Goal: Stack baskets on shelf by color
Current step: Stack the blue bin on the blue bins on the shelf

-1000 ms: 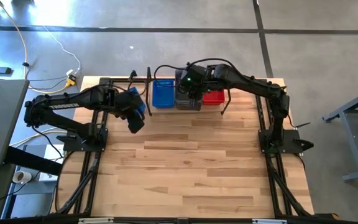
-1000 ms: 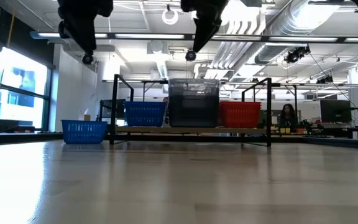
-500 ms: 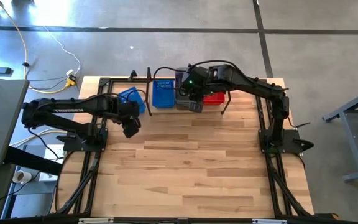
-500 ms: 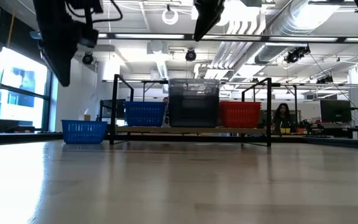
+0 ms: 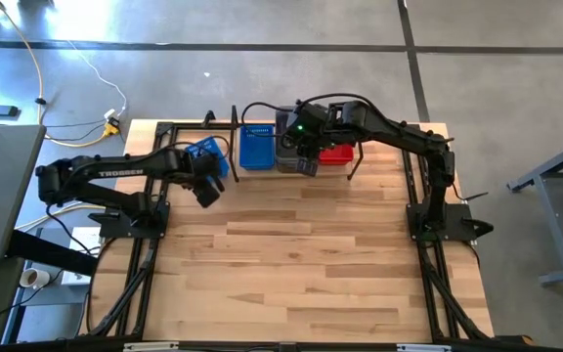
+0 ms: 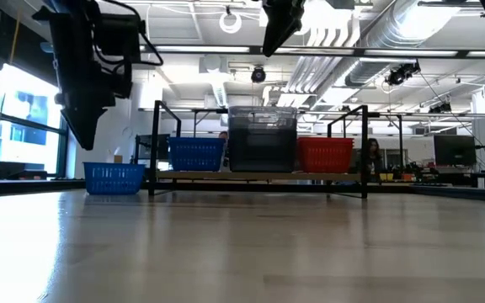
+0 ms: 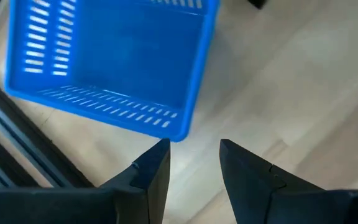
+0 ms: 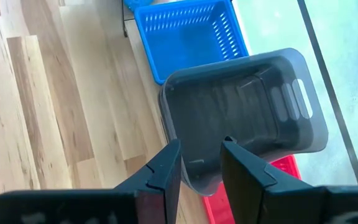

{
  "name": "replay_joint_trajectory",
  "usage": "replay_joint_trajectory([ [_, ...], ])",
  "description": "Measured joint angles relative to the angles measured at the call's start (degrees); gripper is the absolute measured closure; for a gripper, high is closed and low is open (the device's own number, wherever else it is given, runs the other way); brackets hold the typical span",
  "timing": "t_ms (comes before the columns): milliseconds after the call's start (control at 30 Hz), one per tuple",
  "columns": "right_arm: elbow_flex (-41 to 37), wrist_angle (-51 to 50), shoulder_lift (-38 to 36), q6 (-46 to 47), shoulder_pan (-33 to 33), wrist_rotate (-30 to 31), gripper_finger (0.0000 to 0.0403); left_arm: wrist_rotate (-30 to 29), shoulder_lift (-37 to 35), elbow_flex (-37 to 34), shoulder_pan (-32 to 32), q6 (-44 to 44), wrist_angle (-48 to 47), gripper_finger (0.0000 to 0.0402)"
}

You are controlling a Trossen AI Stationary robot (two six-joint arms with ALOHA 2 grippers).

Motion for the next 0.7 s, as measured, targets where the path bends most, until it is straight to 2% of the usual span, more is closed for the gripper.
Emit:
replay_joint_trajectory([
  [233,0.0,0.0,0.0,1.5,0.0,0.0,0.0304,-0.6,2.2,-0.1,2.1,3.9,4.7,0.0273],
  [700,0.0,0.0,0.0,2.6,0.0,0.0,0.0304,-0.7,12.4,-0.1,5.0,6.5,7.2,0.0273],
])
